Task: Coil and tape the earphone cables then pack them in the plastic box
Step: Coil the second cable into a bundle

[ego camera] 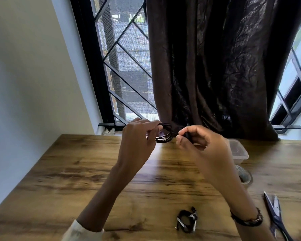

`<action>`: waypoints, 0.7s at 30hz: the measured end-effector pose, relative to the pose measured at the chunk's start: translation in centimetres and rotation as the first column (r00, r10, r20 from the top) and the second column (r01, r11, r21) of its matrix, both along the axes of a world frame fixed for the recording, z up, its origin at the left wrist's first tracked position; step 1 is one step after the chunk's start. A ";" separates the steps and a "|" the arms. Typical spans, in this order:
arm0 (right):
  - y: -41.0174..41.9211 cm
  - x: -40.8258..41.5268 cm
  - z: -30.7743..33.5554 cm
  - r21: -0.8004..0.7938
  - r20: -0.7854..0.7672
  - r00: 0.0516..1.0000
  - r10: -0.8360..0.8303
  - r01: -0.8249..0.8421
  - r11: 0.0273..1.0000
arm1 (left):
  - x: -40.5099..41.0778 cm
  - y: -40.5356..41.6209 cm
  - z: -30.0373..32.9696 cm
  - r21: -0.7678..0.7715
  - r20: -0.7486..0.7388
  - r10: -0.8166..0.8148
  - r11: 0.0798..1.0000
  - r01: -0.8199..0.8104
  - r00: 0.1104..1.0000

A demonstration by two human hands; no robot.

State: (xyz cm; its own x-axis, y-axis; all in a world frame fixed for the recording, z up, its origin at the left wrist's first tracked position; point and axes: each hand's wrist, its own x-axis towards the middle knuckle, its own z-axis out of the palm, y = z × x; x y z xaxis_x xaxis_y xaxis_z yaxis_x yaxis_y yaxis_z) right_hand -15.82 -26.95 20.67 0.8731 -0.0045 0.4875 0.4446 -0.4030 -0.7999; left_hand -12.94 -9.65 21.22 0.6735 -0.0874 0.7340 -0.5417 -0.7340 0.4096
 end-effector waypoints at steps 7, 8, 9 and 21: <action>-2.4 1.3 1.1 -0.142 0.094 0.990 0.108 -0.094 0.985 | -0.3 0.8 0.6 -0.069 -0.232 -0.185 0.982 0.174 0.955; -2.7 1.6 1.2 -0.195 0.118 0.983 0.143 -0.118 0.974 | -0.4 0.9 0.7 -0.057 -0.260 -0.207 0.978 0.199 0.943; -2.9 1.8 1.3 -0.240 0.149 0.973 0.175 -0.137 0.961 | -0.5 1.0 0.7 -0.035 -0.278 -0.218 0.976 0.217 0.936; -2.8 5.0 -1.0 -0.219 0.458 0.850 0.262 -0.178 0.959 | -0.2 1.5 0.8 -0.177 -0.419 -0.453 0.891 0.419 0.787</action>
